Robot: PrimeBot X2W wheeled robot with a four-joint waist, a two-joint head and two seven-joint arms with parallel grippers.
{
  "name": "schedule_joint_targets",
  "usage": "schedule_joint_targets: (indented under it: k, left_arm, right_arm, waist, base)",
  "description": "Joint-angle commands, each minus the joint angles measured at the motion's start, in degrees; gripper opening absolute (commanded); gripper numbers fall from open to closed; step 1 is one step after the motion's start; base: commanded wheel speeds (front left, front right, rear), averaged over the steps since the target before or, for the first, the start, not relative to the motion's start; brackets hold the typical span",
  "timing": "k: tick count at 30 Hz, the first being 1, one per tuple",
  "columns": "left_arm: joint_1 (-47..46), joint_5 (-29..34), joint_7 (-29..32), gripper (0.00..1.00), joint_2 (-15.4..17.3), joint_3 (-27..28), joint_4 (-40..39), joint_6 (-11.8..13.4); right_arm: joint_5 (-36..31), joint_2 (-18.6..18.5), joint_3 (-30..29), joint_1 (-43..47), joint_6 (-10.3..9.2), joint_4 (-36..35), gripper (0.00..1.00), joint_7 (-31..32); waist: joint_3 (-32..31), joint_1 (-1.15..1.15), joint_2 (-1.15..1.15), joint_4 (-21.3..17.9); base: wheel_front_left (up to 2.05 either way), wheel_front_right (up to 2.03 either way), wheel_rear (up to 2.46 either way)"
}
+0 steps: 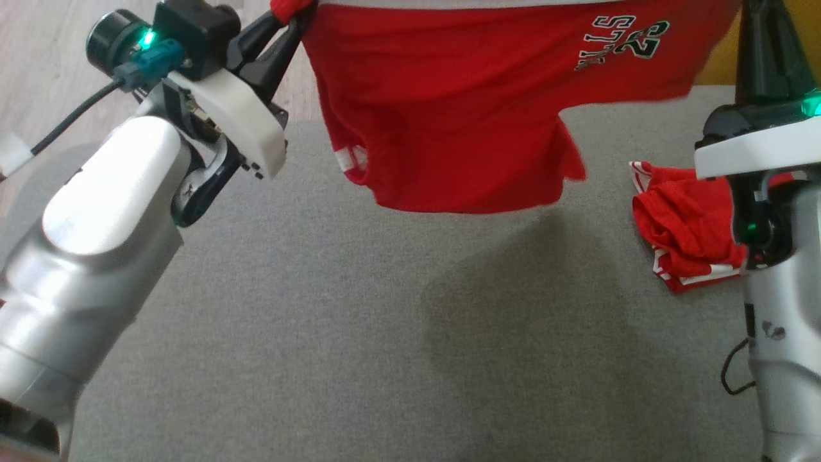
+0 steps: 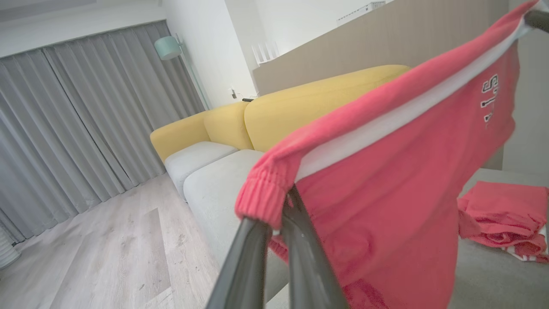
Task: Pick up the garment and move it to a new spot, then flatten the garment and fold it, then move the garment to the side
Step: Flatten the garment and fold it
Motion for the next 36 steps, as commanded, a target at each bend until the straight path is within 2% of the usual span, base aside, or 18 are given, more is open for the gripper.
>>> schedule_joint_targets:
  k: [1, 6, 11, 15, 17, 22, 28, 32, 36]
  left_arm:
    - [-2.96, -0.65, 0.17, 0.0, 1.76, 2.73, -1.53, 0.53]
    - [-0.08, -1.67, 2.27, 0.0, 3.49, 1.3, -5.3, 0.28]
    - [2.25, -3.53, 4.97, 0.0, 6.96, 2.1, -11.39, 1.36]
    - [0.56, -4.25, 7.16, 0.0, 8.21, 3.22, -13.46, 2.26]
    - [-2.78, -4.24, 8.69, 0.0, 8.33, 3.87, -11.9, 2.1]
    - [-12.41, -2.21, 7.97, 0.0, 7.52, 5.68, -5.21, 1.59]
    - [-24.66, 1.1, -0.96, 0.0, 4.43, 9.26, 5.62, 2.38]
    - [-25.74, 1.7, -6.95, 0.0, 1.15, 8.49, 11.84, 1.39]
    - [-20.11, 1.99, -9.55, 0.0, -1.44, 3.18, 15.19, -0.18]
  right_arm:
    - [-0.56, 0.1, 0.51, -1.06, -0.04, -2.47, 0.0, 0.95]
    - [-1.63, 0.57, 0.12, 2.79, -0.04, -5.26, 0.0, 3.36]
    - [-2.91, 0.28, -0.6, 5.8, -0.04, -9.49, 0.0, 6.41]
    - [-3.8, 0.06, -0.75, 3.33, -0.04, -10.88, 0.0, 9.66]
    - [-4.06, 0.19, 0.21, -2.37, -0.04, -8.95, 0.0, 11.83]
    - [-5.11, 0.51, 3.1, -17.75, -0.04, 0.36, 0.0, 11.17]
    - [-8.6, 2.65, 2.57, -35.86, -0.04, 15.51, 0.0, 3.09]
    - [-11.37, 3.47, 3.54, -38.33, -0.04, 24.93, 0.0, -0.26]
    - [-12.32, 1.99, 8.79, -34.06, -0.04, 33.02, 0.0, -0.84]
  waist:
    - [-0.46, 0.01, 0.0, 0.05]
    - [-0.57, 0.01, 0.0, 0.08]
    - [1.45, 0.01, 0.0, 0.43]
    - [4.87, 0.01, 0.0, 0.52]
    - [8.6, 0.01, 0.0, 0.06]
    - [15.93, 0.01, 0.0, -1.06]
    - [21.05, 0.01, 0.0, -1.79]
    - [21.63, 0.01, 0.0, -1.36]
    - [21.19, 0.01, 0.0, -0.36]
  base:
    - [0.0, 0.0, 0.0]
    - [0.0, 0.0, 0.0]
    - [0.0, 0.0, 0.0]
    - [0.0, 0.0, 0.0]
    - [0.0, 0.0, 0.0]
    - [0.0, 0.0, 0.0]
    - [0.0, 0.0, 0.0]
    - [0.0, 0.0, 0.0]
    - [0.0, 0.0, 0.0]
